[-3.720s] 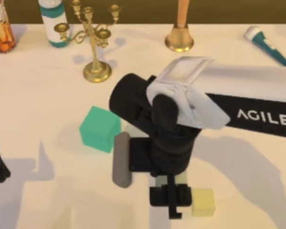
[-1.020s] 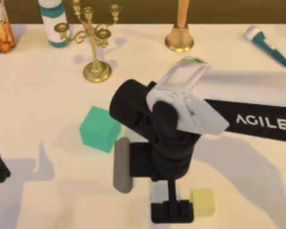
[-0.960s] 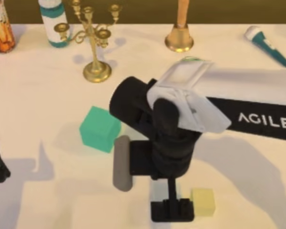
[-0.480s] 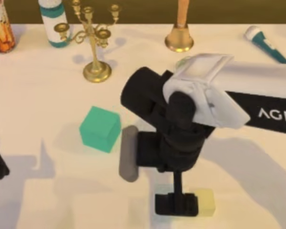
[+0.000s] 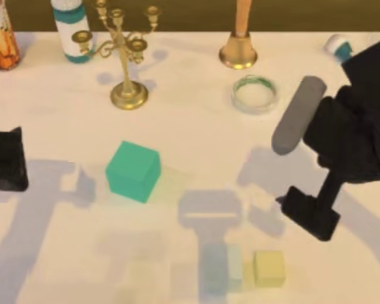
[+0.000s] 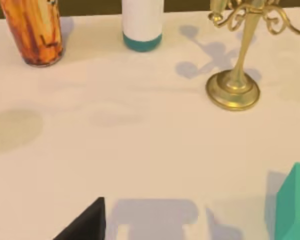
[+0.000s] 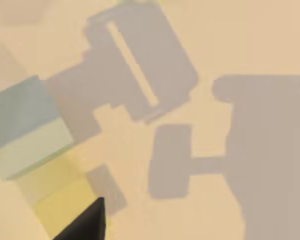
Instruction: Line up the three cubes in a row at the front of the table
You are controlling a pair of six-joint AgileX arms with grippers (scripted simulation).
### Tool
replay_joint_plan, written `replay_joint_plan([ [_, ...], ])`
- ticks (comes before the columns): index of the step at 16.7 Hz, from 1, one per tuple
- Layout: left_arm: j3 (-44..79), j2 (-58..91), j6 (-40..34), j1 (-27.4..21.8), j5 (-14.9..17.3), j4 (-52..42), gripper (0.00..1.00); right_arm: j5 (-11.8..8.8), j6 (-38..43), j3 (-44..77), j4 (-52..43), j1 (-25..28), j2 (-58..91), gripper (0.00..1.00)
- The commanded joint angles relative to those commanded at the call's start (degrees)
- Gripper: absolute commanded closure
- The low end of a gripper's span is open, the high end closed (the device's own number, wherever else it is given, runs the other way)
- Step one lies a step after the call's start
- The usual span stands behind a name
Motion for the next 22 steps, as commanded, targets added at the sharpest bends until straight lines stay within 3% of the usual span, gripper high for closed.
replay_joint_plan([
  [6,29.16,37.6,-0.74,-7.8,0.36,-20.29,0.0,-0.23,11.78,-26.72,17.81,-16.42,-35.89,0.0],
  [12,54.26,69.87,-1.48,-14.19,0.44,-36.89,0.0,1.5,21.25,-47.86,31.74,-28.81,-62.26,0.0],
  [16,64.34,82.38,-1.83,-16.62,0.32,-43.05,0.0,2.85,25.26,-55.85,37.78,-33.55,-72.88,0.0],
  [22,66.95,85.43,-1.94,-17.23,0.25,-44.57,0.0,3.26,26.29,-57.67,39.26,-34.65,-75.63,0.0],
])
